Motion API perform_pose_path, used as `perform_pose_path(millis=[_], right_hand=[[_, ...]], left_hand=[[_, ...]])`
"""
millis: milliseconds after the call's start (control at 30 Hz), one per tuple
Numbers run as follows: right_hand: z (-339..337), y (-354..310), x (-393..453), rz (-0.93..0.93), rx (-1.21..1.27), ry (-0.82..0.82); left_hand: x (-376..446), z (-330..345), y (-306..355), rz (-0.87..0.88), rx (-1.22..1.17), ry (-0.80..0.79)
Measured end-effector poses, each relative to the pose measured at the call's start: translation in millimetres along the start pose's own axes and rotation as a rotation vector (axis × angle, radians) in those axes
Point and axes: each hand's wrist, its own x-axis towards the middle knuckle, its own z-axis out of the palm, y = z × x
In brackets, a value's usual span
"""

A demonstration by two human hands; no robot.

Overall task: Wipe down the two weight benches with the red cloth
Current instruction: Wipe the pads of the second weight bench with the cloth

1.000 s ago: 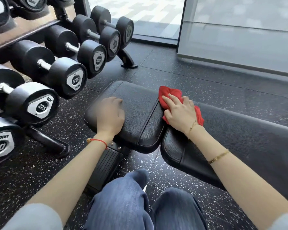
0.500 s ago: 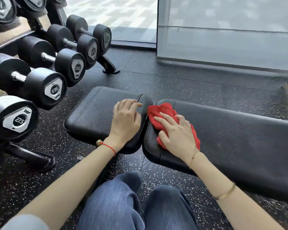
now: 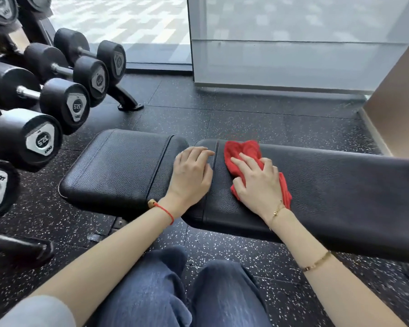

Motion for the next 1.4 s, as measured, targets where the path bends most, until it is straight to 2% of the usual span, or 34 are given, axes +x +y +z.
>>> perform_pose_path(millis=[167,333,433,500,700,800,900,1000,1100,1167,1233,1400], right_hand=[[-6.6,39.8,-46.7,0.010,0.042,0.111],[-14.6,106.8,-27.8,0.306,0.027,0.147],[-14.9,111.1,-3.2,0.385,0.037,0.116],[-13.7,100.5,1.7,0.334,0.036,0.086],[-14.4,62.3,-42.5,-0.003,0.072,0.032],[-15.9,72.6,-74.7,-0.044,0.088,0.072],[-22.2,103.6,-90.9,0.044,0.077,0.135],[-26.7,141.2,-81.8,0.231,0.019,0.181],[-28.6,168.8,-51.8,0.452,0.021,0.181],[-28.6,166.3,-30.7,0.503,0.029,0.143],[-25.9,148.7,-17.6,0.431,0.029,0.096],[-20.1,102.4,-36.2,0.119,0.040,0.035]], left_hand=[[6.5,16.2,18.6,0.046,-0.030,-0.021],[4.8,29.6,28.0,0.040,-0.024,-0.061],[1.9,34.7,30.4,0.027,-0.001,-0.070],[1.2,36.9,31.0,0.016,0.004,-0.066],[0.3,38.6,31.8,0.008,-0.001,-0.050],[-0.9,38.7,30.1,0.021,-0.013,-0.055],[-2.1,38.0,29.3,0.040,-0.022,-0.057],[-2.8,37.0,31.2,0.038,-0.026,-0.065],[-3.4,36.5,32.3,0.028,-0.026,-0.074],[-3.3,36.6,33.0,0.024,-0.021,-0.070],[-2.4,36.8,33.4,0.022,-0.015,-0.066],[-0.4,37.9,31.5,0.027,-0.022,-0.055]])
